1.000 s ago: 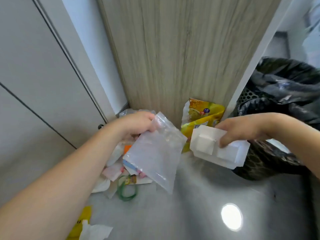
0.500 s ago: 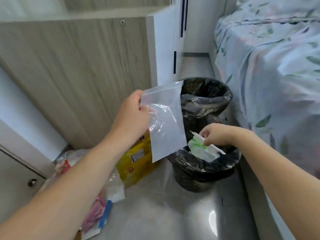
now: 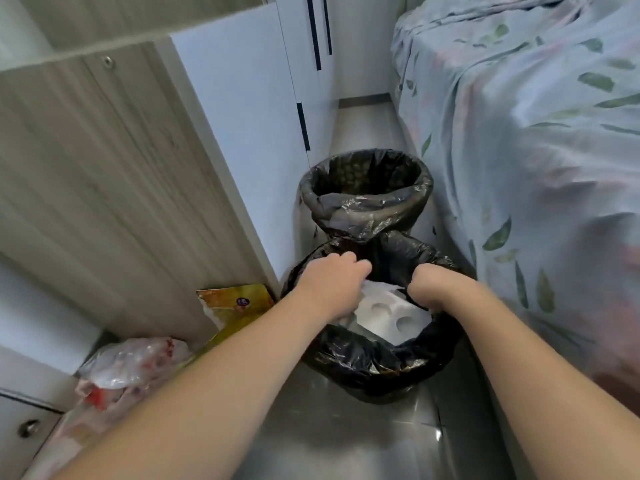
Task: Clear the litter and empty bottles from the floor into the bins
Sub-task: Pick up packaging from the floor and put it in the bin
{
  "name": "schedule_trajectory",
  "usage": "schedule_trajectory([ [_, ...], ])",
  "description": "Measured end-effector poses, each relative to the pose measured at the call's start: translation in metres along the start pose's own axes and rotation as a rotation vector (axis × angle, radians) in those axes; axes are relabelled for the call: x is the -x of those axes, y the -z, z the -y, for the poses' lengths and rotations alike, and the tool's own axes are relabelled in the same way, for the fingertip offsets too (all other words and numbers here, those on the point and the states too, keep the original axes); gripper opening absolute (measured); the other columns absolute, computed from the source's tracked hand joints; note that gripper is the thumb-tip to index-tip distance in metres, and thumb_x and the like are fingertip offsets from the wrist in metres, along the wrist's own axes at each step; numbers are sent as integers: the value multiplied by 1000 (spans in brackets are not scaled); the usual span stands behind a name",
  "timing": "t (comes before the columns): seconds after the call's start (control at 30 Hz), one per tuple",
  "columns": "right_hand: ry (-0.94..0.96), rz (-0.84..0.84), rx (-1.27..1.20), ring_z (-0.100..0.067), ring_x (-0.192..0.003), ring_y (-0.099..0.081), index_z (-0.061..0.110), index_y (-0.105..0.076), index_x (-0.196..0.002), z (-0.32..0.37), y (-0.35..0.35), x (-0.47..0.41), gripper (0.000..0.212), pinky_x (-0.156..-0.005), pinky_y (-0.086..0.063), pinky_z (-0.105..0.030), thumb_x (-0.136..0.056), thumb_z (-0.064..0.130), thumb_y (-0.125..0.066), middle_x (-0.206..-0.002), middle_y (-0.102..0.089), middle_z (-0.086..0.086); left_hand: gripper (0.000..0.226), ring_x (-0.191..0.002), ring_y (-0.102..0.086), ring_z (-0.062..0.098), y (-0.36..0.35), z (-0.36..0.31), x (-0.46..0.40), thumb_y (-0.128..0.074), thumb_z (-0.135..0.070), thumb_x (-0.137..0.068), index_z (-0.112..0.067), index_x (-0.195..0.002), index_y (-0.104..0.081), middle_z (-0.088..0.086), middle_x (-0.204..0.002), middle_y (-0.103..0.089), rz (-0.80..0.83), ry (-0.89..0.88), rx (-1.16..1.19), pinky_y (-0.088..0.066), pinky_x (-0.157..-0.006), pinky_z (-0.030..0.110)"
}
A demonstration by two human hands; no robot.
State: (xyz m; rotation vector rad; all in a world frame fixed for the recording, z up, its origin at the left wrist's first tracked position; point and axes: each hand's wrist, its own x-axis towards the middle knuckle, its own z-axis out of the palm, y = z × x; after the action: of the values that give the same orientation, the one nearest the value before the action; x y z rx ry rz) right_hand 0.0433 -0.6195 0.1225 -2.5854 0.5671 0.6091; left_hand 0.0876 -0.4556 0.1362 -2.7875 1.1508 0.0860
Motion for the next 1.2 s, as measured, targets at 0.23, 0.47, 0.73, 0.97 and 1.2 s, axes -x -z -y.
schedule_trajectory([
  [0.23, 30, 57, 33, -20, -59, -45, 5, -50, -75, 6, 0, 7, 24, -51, -35, -27, -95, 5, -38, -76, -54, -9, 20, -89, -43, 20, -51, -11, -27, -32, -7, -92, -14, -100, -50, 6, -106, -45, 766, 66, 215, -38, -81, 30],
  [0.47, 149, -88, -6, -19, -57, -45, 10, -49, -78, 45, -7, 22, 11, -50, -35, -24, -84, 5, -42, -74, -51, -6, 43, -111, -55, 21, 0, 25, 30, -40, -6, -87, -21, -123, -60, 0, -125, -60, 187, 123, 384, -48, -94, 39],
  [0.73, 649, -372, 82, -24, -92, -58, 13, -62, -100, 130, -50, 76, 23, -76, -49, -35, -89, 21, -44, -99, -61, -3, 29, -83, -55, 24, -34, 126, 203, -42, -20, -76, -17, -95, -63, 0, -93, -61, -401, 136, -10, -42, -71, 35],
  [0.97, 1057, 87, 371, -27, -116, -52, 17, -56, -124, 204, -201, 151, 37, -97, -45, -35, -89, 22, -46, -123, -57, -8, 35, -112, -60, 33, -155, 139, 368, -49, -17, -91, -13, -124, -58, 11, -126, -59, 885, 377, 104, -47, -85, 34],
  [1.2, 820, 460, 521, -26, -127, -46, 16, -48, -134, 222, -305, 147, 42, -106, -37, -32, -94, 24, -43, -139, -46, -8, 38, -113, -58, 35, -207, 139, 429, -42, -17, -96, -6, -129, -54, 15, -131, -57, 1076, 437, 262, -47, -90, 39],
])
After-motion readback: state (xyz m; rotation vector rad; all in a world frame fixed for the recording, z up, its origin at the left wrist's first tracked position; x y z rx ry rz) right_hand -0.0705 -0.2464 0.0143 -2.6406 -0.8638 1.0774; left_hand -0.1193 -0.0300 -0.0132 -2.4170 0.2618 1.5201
